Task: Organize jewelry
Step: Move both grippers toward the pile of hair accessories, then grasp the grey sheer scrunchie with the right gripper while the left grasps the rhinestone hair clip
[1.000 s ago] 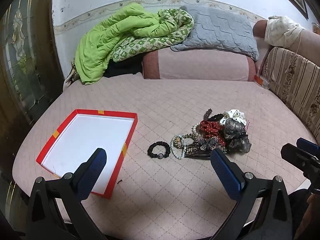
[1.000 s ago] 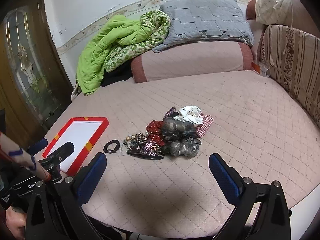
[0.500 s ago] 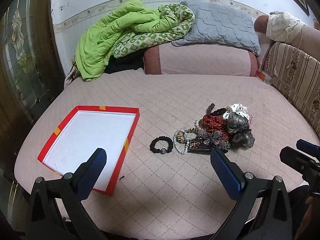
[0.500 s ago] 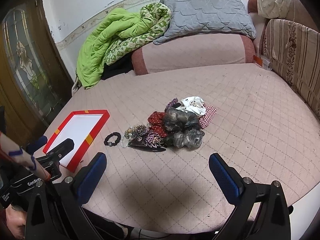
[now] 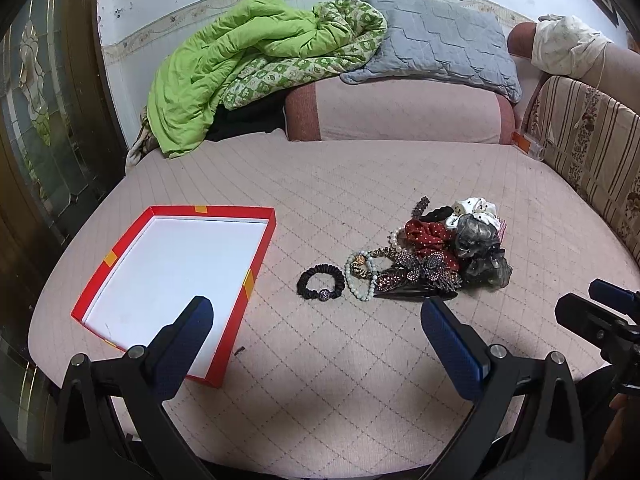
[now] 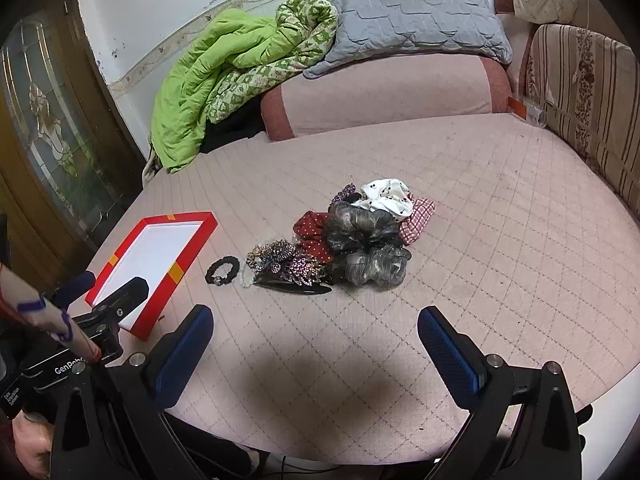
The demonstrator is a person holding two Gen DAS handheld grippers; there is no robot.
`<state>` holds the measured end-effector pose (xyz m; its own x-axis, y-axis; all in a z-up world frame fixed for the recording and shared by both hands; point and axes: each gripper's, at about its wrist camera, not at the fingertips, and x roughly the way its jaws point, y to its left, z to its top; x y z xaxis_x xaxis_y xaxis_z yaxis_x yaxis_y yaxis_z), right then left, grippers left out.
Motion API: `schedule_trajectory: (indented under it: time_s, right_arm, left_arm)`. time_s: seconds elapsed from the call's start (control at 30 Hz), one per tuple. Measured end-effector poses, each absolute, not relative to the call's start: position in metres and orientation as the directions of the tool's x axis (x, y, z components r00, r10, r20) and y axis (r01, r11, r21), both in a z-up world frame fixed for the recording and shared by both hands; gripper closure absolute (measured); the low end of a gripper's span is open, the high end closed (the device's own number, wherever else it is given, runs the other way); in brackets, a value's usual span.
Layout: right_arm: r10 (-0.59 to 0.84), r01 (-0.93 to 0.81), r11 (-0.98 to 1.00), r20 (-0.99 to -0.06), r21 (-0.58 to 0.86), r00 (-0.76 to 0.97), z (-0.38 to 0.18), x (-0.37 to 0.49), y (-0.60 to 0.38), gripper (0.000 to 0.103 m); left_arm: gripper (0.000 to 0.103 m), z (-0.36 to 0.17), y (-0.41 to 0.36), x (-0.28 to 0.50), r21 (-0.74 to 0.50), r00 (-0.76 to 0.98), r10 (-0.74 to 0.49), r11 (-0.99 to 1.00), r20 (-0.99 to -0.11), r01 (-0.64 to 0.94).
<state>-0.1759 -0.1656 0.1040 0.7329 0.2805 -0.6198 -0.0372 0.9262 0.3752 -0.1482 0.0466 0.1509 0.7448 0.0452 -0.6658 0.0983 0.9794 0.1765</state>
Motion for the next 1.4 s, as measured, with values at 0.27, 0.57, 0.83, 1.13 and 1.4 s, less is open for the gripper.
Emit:
schedule_trajectory:
  time_s: [0.27, 0.57, 0.83, 1.13, 1.4]
  right_arm:
    - [0.29, -0.032, 0.921, -0.629, 0.388, 0.721, 0.097, -0.172, -0.166, 0.0]
    - [0.307, -0.022, 0.912, -0.646, 0.409, 0.699, 0.085, -0.163, -0.171, 0.0]
    - [0.324, -0.017, 0.902, -0.652, 0.431, 0.685, 0.069, -0.145, -0.179, 0.0]
    - [0.357, -0.015, 0.889, -0.672, 0.458, 0.649, 0.049, -0.083, -0.191, 0.005]
    - [0.387, -0.01, 0.886, -0.729, 0.463, 0.565, 0.012, -0.031, -0.183, 0.035]
  left_arm:
    - [0.0, 0.144, 0.046, -0.144, 0.177, 0.733, 0.047, 0.979, -0.678, 0.101]
    - [0.0, 0.13, 0.052, -0.134, 0.146, 0.698, 0.03, 0.983, -0.716, 0.107]
    - [0.0, 0.111, 0.06, -0.121, 0.069, 0.645, -0.033, 0.989, -0.764, 0.133]
    - [0.0, 0.1, 0.07, -0.108, 0.037, 0.619, -0.042, 0.993, -0.784, 0.113]
    - [0.0, 0.097, 0.059, -0.097, -0.009, 0.599, -0.109, 0.986, -0.793, 0.167]
